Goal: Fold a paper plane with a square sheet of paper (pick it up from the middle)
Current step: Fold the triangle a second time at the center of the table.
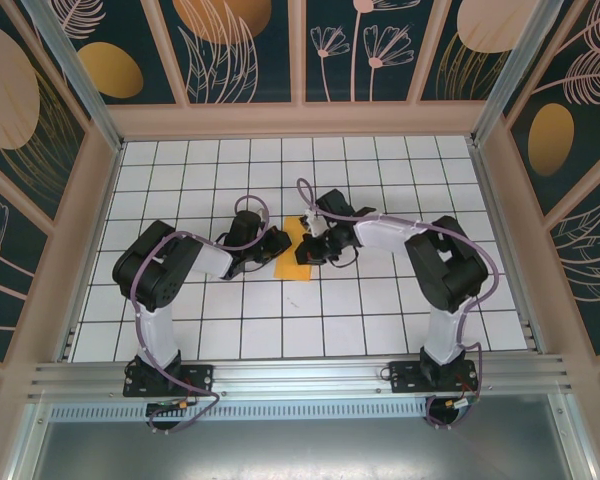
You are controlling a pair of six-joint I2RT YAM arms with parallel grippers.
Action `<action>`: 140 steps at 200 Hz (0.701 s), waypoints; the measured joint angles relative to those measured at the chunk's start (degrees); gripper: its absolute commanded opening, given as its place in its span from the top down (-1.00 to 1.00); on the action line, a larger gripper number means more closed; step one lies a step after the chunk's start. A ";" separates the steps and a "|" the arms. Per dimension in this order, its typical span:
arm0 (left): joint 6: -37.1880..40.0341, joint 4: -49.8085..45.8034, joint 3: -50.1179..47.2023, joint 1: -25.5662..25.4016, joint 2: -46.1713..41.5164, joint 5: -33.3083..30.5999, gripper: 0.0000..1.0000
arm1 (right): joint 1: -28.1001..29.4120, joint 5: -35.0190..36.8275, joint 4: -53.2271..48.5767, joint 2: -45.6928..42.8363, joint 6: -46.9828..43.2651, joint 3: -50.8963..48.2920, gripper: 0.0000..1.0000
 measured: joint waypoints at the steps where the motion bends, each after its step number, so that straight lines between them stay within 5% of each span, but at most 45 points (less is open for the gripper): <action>1: 0.02 0.02 0.00 0.00 0.00 -0.02 0.79 | 0.00 -0.02 0.02 0.28 0.09 0.26 1.00; 82: 0.02 -0.07 0.26 0.00 0.22 -0.02 0.80 | 0.28 0.85 -0.74 7.76 0.28 3.74 1.00; 140: 1.05 -5.07 1.09 -0.04 -2.08 -0.92 0.62 | 0.26 0.87 -0.09 7.69 0.28 3.21 1.00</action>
